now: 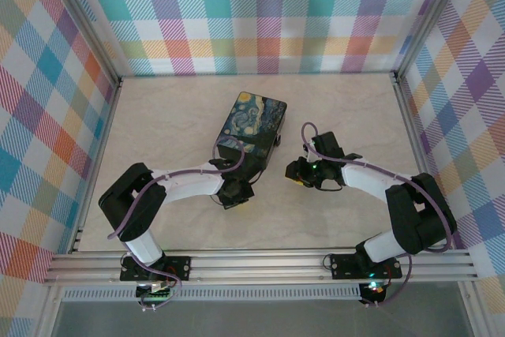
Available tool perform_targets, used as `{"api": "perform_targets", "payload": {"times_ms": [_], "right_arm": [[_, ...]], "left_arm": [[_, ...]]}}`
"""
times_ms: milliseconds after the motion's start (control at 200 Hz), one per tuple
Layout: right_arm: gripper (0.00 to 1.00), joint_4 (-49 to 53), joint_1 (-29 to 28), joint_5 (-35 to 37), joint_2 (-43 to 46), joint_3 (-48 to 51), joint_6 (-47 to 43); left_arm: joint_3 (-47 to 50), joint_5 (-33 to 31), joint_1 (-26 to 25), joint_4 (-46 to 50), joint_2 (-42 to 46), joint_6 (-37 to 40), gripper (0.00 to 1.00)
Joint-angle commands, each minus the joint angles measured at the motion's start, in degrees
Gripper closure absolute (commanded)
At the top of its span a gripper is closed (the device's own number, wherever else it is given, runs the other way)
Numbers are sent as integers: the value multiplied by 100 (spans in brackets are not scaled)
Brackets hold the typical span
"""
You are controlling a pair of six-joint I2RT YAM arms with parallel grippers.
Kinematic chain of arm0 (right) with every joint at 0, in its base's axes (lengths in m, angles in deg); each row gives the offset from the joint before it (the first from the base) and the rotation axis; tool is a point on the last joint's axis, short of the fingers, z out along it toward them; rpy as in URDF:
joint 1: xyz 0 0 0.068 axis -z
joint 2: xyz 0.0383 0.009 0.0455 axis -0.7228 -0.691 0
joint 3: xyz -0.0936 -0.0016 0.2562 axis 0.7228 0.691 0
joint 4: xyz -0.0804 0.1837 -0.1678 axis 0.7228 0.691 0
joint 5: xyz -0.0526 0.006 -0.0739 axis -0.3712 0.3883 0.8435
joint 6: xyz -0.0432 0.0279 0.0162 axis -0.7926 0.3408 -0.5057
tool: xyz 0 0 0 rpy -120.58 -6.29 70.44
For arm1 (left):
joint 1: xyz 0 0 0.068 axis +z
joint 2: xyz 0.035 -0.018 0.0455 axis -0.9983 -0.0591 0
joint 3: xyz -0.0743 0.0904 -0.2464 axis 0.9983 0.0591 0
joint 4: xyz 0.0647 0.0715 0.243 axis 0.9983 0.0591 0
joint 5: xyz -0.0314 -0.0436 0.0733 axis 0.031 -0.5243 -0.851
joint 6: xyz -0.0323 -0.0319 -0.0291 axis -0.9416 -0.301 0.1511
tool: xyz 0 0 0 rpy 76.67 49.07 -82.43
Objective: Unlock a padlock with a key
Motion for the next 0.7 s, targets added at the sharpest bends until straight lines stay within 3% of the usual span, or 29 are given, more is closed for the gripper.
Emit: {"api": "perform_targets", "payload": {"times_ms": [0,170,375,530,700], "right_arm": [[67,-98,26,-164,47,40,-79],[67,-127,23,-209,4,-7,-96],[67,-133,32,-276,-41,-47,-138],[67,-158,21,-291,-85,-47,-159],[67,-207,23,-315,-105,-30,-141]], "left_arm": [[-216,-153,-56,335,-70,214,93],[-467,-315,-10,642,-13,575,100],[-658,-271,62,923,56,879,100],[-469,-85,49,704,35,731,88],[-400,-40,-68,408,-227,489,83]]}}
